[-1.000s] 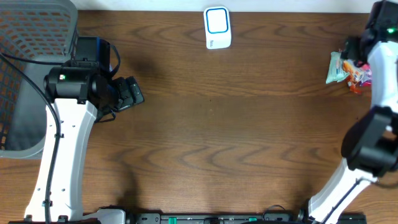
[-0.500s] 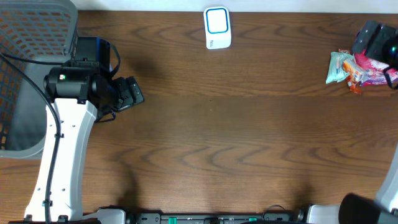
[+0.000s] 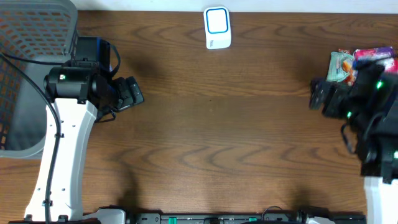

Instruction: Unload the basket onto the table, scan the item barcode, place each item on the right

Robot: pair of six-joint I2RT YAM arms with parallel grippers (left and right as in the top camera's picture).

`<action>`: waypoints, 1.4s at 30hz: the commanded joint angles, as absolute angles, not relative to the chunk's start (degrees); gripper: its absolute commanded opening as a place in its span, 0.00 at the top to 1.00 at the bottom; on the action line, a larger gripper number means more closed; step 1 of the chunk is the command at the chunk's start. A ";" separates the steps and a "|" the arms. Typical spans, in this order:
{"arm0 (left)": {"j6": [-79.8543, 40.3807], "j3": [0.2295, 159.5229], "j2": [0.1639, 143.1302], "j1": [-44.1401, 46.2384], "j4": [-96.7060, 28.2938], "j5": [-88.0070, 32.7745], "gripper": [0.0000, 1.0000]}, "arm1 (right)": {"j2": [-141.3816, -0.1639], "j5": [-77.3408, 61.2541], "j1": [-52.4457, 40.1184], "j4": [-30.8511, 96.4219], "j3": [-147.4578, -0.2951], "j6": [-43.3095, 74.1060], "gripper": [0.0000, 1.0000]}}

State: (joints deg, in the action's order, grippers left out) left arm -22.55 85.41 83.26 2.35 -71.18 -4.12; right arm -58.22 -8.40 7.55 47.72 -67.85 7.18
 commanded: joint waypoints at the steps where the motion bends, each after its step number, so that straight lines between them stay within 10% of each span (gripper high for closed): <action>1: -23.05 85.32 83.64 2.22 -71.35 -3.57 0.02 | -57.12 -8.97 7.07 46.72 -61.71 8.38 0.01; 42: -23.05 85.32 83.64 2.22 -71.35 -3.57 0.02 | -61.52 -9.15 7.07 40.07 -57.30 15.18 0.01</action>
State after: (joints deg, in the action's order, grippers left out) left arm -22.55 85.41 83.26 2.35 -71.18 -4.12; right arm -61.49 -8.62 7.53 40.01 -57.25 14.50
